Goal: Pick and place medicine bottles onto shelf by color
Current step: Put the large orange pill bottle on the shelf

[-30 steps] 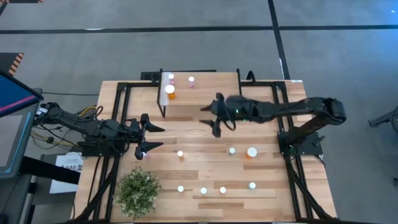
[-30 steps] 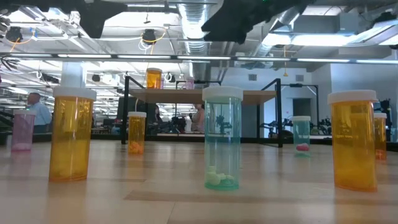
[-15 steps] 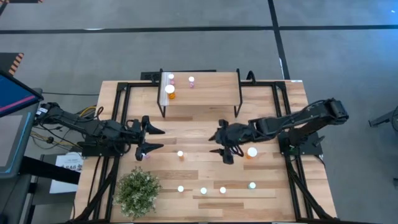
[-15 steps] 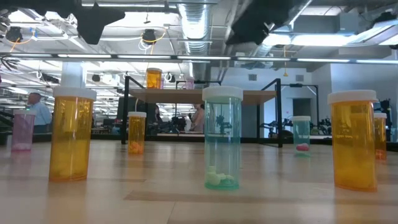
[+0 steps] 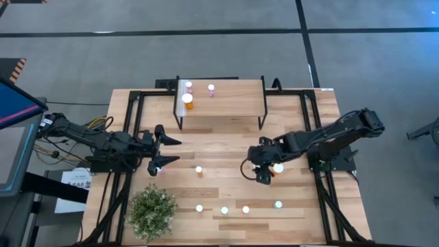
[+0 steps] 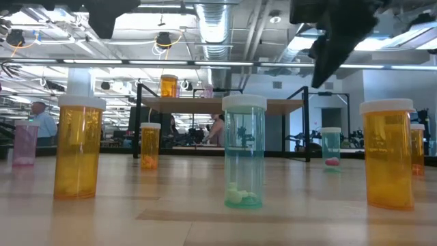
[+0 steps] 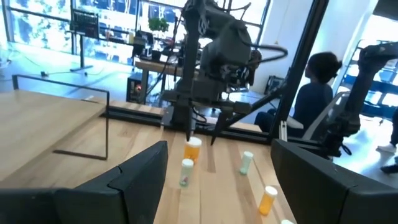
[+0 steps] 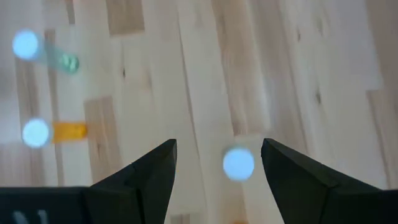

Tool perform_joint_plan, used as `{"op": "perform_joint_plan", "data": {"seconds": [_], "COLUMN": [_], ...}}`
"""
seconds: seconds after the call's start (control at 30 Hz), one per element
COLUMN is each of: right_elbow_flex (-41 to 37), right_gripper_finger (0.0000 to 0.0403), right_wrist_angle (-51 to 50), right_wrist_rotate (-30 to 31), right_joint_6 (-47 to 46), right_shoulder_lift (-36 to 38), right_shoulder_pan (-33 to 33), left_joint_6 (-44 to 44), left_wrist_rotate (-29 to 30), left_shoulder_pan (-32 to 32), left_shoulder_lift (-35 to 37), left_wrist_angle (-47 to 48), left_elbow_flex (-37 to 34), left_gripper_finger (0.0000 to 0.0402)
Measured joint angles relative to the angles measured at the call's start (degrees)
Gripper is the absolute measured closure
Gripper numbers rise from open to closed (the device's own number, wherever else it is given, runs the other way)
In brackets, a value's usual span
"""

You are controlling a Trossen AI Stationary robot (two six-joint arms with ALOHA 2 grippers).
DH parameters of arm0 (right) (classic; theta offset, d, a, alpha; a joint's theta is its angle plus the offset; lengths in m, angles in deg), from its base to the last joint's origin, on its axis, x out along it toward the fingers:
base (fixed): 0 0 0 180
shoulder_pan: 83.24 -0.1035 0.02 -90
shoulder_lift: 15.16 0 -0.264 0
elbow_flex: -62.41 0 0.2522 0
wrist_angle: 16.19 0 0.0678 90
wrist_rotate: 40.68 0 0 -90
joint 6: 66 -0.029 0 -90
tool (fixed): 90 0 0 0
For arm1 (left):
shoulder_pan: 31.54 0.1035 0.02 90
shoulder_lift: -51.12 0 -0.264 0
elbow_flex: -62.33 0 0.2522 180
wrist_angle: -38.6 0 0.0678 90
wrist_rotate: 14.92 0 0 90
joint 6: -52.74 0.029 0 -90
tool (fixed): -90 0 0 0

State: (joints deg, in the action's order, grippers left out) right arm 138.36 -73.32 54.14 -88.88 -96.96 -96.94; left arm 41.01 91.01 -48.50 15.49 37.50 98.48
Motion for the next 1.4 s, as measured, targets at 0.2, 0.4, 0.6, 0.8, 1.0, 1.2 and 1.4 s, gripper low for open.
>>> {"op": "perform_joint_plan", "data": {"seconds": [0.2, 0.4, 0.6, 0.8, 1.0, 1.2, 1.4], "right_elbow_flex": [0.0, 0.0, 0.0, -0.23, -4.72, -10.64, -13.66], "right_gripper_finger": [0.0143, 0.0143, 0.0143, 0.0143, 0.0143, 0.0143, 0.0142], "right_wrist_angle": [-7.27, -17.6, -21.85, -22.54, -18.05, -13.86, -12.44], "right_wrist_rotate": [-0.15, -0.33, -0.41, -1.68, -1.85, -1.35, -1.2], "right_joint_6": [-3.64, -10.54, -14.34, -15.3, -17.04, -22.05, -25.11], "right_shoulder_lift": [-0.02, -0.01, -0.02, 1.24, 8.37, 14.78, 15.0], "right_shoulder_pan": [-1.39, -1.27, -1.26, 0.1, -0.02, -1.51, -2.95], "left_joint_6": [0.11, 0.11, 0.09, 0.07, 0.05, 0.02, -0.55], "left_wrist_rotate": [1.43, 1.43, 1.41, 0.84, 0.84, 0.87, 0.89], "left_shoulder_pan": [0.01, 0.01, 0.01, 0.0, 0.01, 0.0, -0.01], "left_shoulder_lift": [0.0, 0.0, 0.0, 0.0, 0.0, 0.0, 0.0], "left_wrist_angle": [-0.08, -0.08, -0.08, -0.03, 0.73, 0.9, 0.84], "left_elbow_flex": [0.0, 0.0, 0.0, 0.0, 0.0, 0.0, 0.0], "left_gripper_finger": [0.0129, 0.0129, 0.0129, 0.0129, 0.0129, 0.0129, 0.0129]}}
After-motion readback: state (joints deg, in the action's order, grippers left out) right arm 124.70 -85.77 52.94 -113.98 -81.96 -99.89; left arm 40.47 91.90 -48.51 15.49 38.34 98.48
